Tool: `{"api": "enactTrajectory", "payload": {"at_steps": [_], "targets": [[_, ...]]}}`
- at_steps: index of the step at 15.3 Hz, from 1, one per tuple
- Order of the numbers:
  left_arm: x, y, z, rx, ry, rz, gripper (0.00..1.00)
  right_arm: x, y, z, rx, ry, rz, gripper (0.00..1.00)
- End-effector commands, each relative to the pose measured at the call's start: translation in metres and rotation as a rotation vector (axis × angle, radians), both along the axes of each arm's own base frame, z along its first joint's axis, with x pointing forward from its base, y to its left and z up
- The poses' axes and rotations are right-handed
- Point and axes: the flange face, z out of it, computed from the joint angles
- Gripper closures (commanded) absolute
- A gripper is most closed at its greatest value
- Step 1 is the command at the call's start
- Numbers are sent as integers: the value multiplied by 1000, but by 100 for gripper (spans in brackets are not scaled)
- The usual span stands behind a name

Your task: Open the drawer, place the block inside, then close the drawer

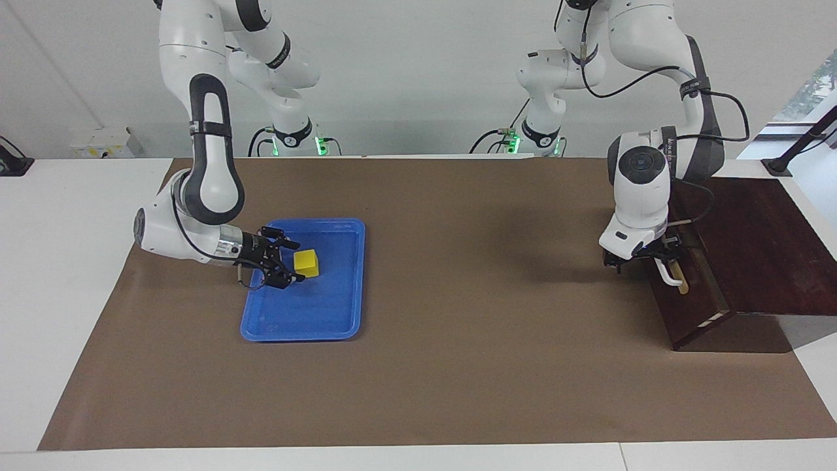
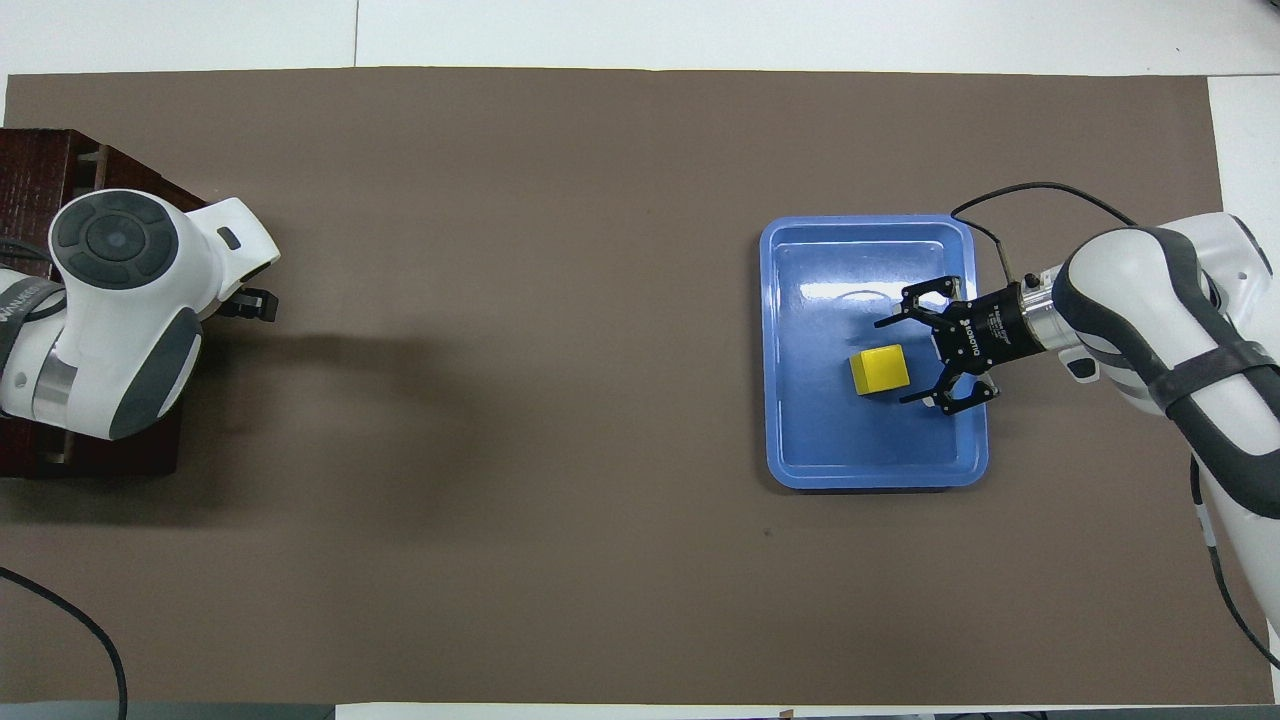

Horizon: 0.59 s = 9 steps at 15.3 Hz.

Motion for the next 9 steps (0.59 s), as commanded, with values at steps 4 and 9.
{"api": "enactTrajectory", "payload": {"at_steps": [4, 9], "targets": [[-17, -77, 0, -55, -17, -39, 0, -5, -6, -4, 25, -25, -5, 0], [-19, -110, 10, -91, -17, -58, 0, -5, -9, -4, 24, -27, -10, 0]]}}
